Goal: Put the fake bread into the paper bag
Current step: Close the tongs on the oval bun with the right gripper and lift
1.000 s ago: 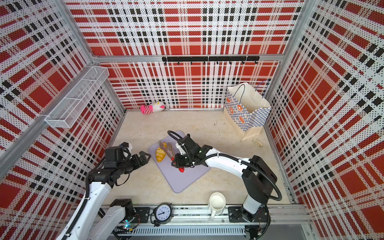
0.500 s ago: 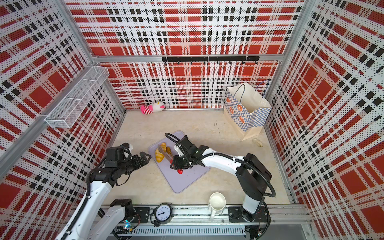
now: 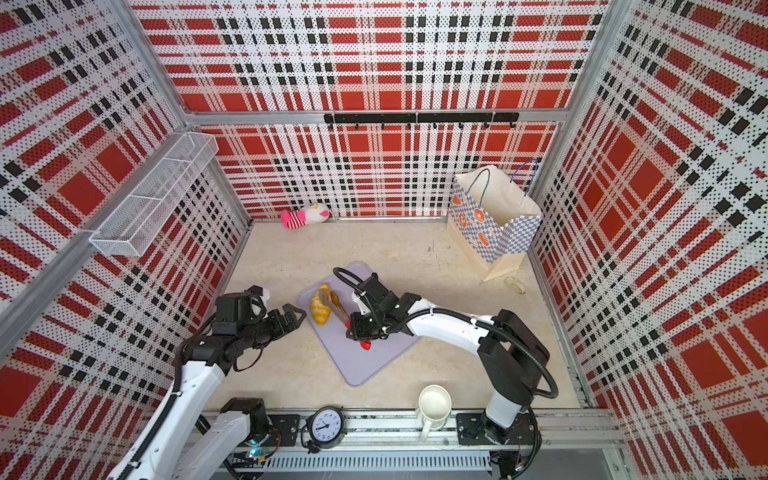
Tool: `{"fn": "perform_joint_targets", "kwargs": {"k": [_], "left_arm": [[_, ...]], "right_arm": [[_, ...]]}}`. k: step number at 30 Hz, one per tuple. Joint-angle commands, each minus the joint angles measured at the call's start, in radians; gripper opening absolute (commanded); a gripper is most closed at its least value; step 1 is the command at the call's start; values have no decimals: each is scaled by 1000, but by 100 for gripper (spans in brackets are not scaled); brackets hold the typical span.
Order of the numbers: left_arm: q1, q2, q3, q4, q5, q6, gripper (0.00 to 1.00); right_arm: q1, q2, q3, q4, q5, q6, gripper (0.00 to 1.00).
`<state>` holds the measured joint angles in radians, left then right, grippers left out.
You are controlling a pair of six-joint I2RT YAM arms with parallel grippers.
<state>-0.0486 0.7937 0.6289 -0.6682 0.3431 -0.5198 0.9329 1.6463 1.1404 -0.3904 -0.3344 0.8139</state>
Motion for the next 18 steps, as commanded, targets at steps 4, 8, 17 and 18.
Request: {"fn": "perform_joint_targets", "kwargs": {"k": [4, 8, 17, 18], "left_arm": [[-37, -35, -3, 102, 54, -66, 98], [-85, -52, -29, 233, 86, -130, 98], [-277, -106, -179, 775, 34, -289, 99], [-297, -98, -181, 816, 24, -286, 99]], "right_arm": [[-10, -195, -82, 61, 129, -12, 14], [-37, -311, -152, 68, 176, -17, 13], [-51, -532, -191, 34, 378, -151, 12], [-51, -554, -189, 28, 404, -169, 12]]}}
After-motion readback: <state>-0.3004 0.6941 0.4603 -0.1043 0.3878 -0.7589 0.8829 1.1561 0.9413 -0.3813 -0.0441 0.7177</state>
